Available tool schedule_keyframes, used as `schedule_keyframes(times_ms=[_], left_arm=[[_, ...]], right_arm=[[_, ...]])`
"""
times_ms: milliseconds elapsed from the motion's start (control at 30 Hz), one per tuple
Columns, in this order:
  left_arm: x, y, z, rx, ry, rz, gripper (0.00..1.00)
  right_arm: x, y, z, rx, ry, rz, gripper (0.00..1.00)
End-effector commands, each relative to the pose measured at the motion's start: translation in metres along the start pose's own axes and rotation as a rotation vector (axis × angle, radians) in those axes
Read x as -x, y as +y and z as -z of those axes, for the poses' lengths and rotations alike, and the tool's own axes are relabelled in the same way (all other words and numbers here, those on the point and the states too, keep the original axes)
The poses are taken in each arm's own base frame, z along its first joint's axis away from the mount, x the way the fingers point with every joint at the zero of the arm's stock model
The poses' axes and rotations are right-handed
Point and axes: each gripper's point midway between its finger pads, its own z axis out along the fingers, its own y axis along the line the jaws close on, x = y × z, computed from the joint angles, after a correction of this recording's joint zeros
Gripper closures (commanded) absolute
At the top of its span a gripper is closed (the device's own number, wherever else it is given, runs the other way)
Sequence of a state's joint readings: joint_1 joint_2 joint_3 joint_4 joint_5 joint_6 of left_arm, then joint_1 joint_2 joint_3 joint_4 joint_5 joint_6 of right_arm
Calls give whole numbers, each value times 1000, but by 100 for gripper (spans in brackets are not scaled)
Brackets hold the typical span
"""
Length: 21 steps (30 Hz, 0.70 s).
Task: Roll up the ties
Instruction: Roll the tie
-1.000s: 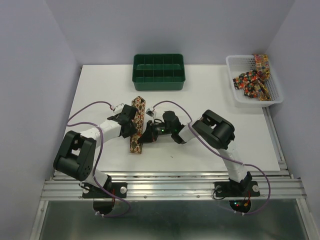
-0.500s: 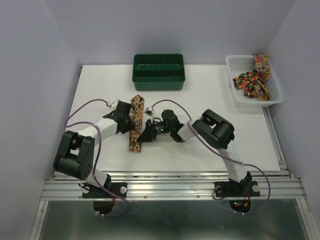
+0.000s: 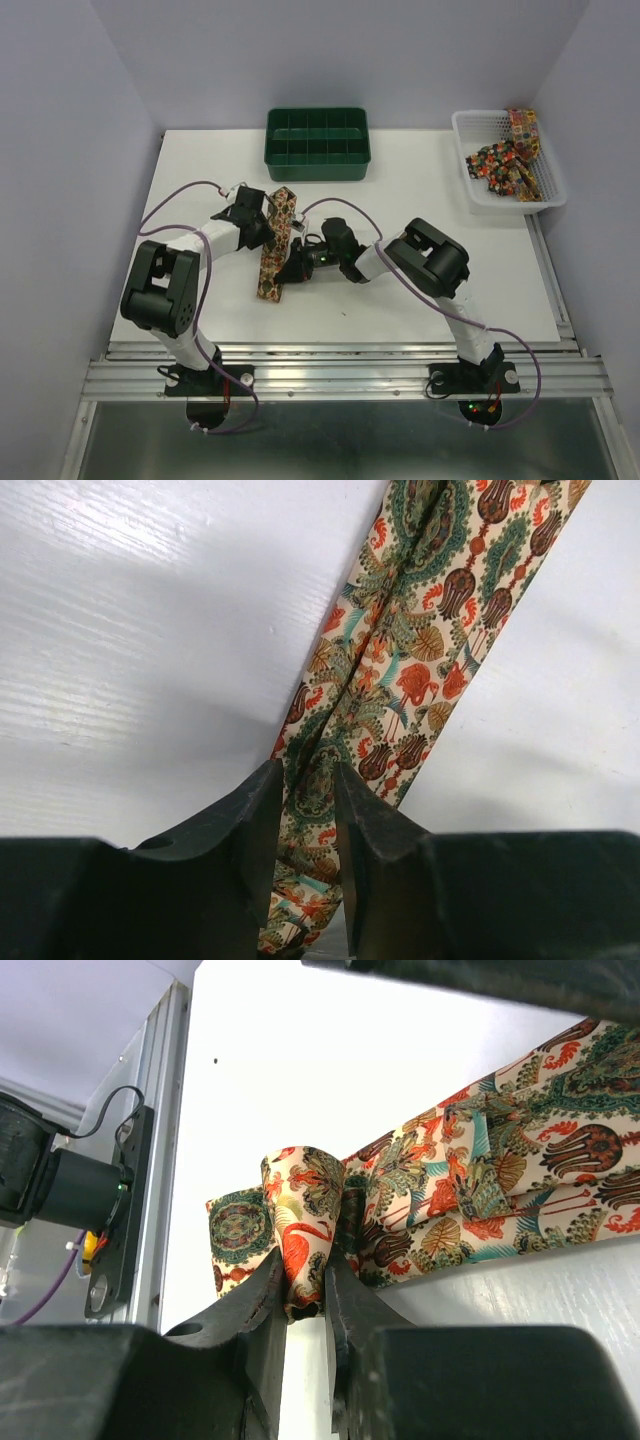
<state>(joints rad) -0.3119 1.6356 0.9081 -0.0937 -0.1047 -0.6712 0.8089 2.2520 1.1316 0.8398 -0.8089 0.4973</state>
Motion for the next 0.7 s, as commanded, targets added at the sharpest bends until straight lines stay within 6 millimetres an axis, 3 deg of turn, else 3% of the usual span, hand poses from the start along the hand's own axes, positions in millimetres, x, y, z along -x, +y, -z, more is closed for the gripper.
schedule_keyframes(times_ms=[0,100,300,433,500,667], left_arm=[[24,-8,15,-32,-79,-5,61],[12,-1,22,-39,-59,2,61],[29,-14,38,-102,-122,-4,57],[36,-30,26,-135,-113,-66,46],[46,-44,23,-166,-117,-95,45],[42,-45,-9,-114,-56,-120,47]], right_arm=[[-17,-12,1,-41,57,-21,99],[-20,-9,3,-40,64,-20,99],[-29,-8,7,-40,74,-27,99],[-30,-8,9,-44,80,-27,99],[-31,-9,8,-47,87,-21,99],[-30,-7,9,-42,87,-13,99]])
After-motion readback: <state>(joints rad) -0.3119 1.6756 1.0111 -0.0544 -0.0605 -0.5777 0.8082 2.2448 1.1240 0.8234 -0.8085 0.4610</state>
